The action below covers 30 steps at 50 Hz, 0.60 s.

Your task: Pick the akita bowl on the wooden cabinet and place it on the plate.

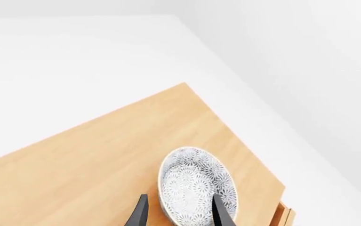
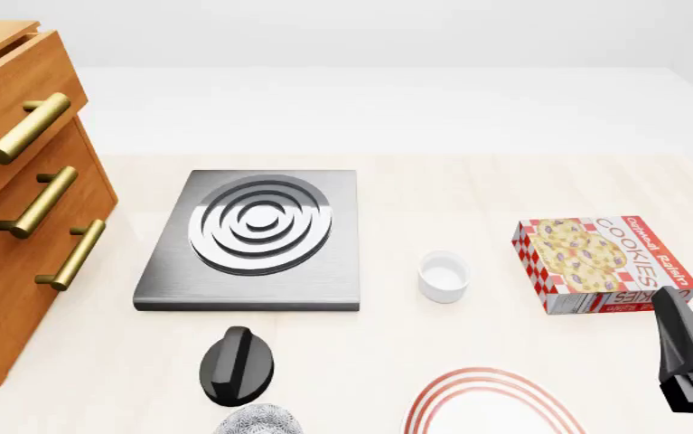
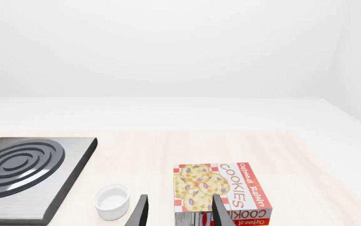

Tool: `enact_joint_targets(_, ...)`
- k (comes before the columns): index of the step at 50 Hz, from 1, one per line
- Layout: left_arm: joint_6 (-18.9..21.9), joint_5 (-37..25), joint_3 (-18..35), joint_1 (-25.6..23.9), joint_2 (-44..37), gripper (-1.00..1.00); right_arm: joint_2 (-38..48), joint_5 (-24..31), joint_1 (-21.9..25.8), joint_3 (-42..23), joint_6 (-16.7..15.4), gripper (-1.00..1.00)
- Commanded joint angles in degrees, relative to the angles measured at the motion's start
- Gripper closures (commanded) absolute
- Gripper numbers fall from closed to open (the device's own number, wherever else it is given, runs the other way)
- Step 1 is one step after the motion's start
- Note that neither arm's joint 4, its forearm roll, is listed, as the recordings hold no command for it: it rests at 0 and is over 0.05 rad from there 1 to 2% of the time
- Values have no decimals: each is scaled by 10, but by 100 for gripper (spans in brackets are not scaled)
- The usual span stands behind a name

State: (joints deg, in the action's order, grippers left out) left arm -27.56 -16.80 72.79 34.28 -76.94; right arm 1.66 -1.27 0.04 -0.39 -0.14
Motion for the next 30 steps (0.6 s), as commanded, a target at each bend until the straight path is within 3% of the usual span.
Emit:
enact_joint_targets(1,-1,6,-4,-1,-7,-100,0,0,0,0,0,-100)
enact_joint_targets(13,3,12,-6,-5,-10,-100,0,0,0,0,0,-100)
enact_joint_targets(14,9,13,-6,-3,-7,100,0,0,0,0,0,-100)
enact_joint_targets(20,21,20,-6,-3,9,100,0,0,0,0,0,-100)
enact_joint_targets(30,-3,13,-6,-13,23,100,0,0,0,0,0,-100)
